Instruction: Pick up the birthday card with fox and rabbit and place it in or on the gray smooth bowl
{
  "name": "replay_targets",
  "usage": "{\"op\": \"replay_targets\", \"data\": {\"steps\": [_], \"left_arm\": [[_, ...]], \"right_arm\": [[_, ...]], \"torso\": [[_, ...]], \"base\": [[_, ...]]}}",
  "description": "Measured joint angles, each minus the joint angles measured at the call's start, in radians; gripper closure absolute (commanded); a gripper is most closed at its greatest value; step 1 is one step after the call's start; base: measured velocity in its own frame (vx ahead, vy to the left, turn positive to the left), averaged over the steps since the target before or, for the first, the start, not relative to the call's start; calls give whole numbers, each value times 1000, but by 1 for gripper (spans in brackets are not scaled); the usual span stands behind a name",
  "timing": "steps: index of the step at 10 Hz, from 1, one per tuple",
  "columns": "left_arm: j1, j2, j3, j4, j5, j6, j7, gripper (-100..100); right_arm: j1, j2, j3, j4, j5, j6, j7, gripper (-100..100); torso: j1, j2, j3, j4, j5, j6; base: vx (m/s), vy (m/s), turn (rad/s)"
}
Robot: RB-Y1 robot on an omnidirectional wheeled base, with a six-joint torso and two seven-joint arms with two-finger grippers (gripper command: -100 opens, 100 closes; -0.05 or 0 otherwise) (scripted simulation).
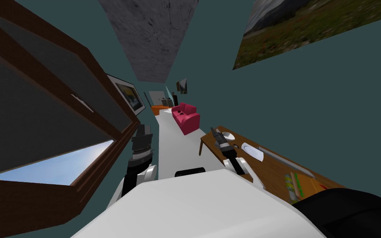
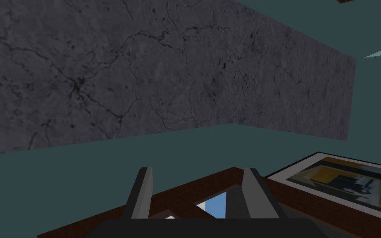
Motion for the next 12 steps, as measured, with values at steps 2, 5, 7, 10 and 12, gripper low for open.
{"op": "replay_targets", "data": {"steps": [2,5,7,10,12], "left_arm": [[0,0,0,0,0,0,0,0],[0,0,0,0,0,0,0,0],[0,0,0,0,0,0,0,0],[0,0,0,0,0,0,0,0],[0,0,0,0,0,0,0,0]], "right_arm": [[-2,-17,-16,44,49,7,28,-100],[-5,-48,-43,111,126,18,65,-100],[-12,-66,-51,142,172,36,86,-100],[-25,-96,-74,238,268,54,142,-100],[-19,-117,-93,275,319,61,160,-100]], "torso": [[1,-2,-1,-1,0,0],[0,0,0,0,0,0],[-1,-1,-1,0,0,0],[2,-4,-2,-1,1,0],[-2,-1,-1,0,0,0]], "base": [[93,88,-68],[94,77,-99],[83,62,-75],[124,103,-115],[90,65,-120]]}}
